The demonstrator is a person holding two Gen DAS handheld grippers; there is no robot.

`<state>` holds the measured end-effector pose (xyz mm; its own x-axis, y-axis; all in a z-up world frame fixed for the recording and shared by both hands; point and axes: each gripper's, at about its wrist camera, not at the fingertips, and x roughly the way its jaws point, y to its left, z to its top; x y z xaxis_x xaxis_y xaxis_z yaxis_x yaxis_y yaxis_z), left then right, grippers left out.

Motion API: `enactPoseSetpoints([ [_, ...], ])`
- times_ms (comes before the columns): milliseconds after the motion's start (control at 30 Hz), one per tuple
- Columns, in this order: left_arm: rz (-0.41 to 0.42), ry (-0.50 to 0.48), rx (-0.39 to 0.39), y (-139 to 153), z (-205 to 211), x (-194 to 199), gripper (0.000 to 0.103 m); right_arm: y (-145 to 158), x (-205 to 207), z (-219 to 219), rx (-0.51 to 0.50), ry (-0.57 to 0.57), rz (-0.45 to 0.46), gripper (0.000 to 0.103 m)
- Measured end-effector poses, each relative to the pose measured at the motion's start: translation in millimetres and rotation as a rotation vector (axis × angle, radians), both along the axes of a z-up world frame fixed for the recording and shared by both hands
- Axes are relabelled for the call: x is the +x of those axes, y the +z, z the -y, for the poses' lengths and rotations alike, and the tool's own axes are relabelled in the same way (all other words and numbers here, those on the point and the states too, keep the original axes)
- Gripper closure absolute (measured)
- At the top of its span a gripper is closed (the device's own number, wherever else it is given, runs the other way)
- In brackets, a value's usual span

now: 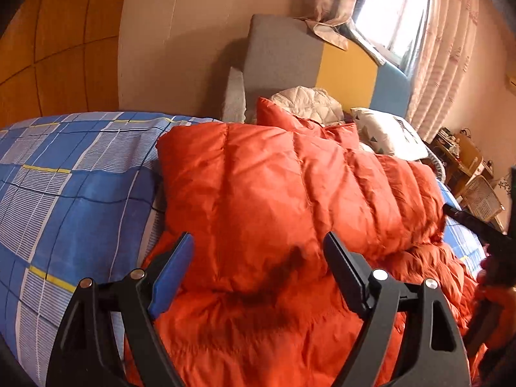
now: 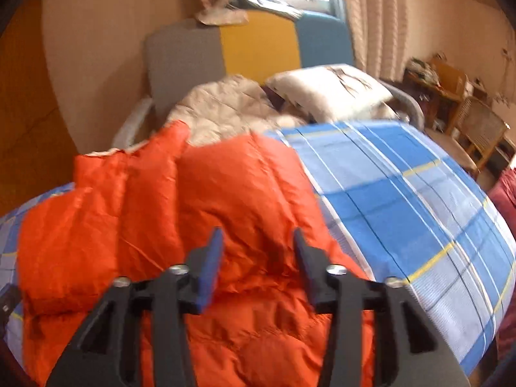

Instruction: Fold large clothes

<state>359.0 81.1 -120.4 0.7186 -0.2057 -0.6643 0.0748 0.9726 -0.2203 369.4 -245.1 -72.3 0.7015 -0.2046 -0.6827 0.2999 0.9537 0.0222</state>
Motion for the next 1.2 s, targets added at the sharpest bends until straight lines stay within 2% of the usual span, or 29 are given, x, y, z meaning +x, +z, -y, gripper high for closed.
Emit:
enactPoseSetpoints([
  [133, -0.02, 0.0, 0.029, -7.5, 3.9, 16.0, 0.022, -1.9, 30.3, -8.1, 0.004, 0.061, -0.027, 0.048],
  [333, -0.055, -0.017, 0.09, -21.0, 7.6, 46.9, 0.019, -36.5, 75.7, -2.6, -0.031, 0.054, -0.171, 0.047],
  [533, -0.071, -0.048, 0.138, -39.1, 15.8, 73.1, 0.016, -66.6, 88.4, 2.3, -0.013, 0.039, -0.23, 0.045],
  [667, -0.085, -0.053, 0.14, -46.6, 15.0, 89.5, 0.014, -70.9, 94.5, 4.4, 0.0, 0.018, -0.243, 0.044],
  [767, -0.099, -0.054, 0.141, -46.4, 11.6, 95.7, 0.012, -57.9, 87.2, 8.6, 0.055, 0.015, -0.247, 0.041],
  [833, -0.093, -0.054, 0.161, -40.8, 11.6, 92.0, 0.013, -44.8, 71.6, 11.6, 0.087, 0.028, -0.225, 0.026],
  [867, -0.08, -0.055, 0.173, -35.2, 11.5, 85.6, 0.014, -37.3, 60.0, 14.2, 0.075, 0.029, -0.214, 0.025],
  [1033, -0.043, -0.044, 0.172, -11.2, -1.6, 41.7, 0.014, -23.2, 10.6, 40.9, 0.108, 0.046, -0.237, 0.025],
  [1200, -0.032, -0.045, 0.106, -1.3, -23.8, -13.8, 0.014, -22.9, -42.4, 76.0, 0.09, 0.031, -0.302, 0.025],
])
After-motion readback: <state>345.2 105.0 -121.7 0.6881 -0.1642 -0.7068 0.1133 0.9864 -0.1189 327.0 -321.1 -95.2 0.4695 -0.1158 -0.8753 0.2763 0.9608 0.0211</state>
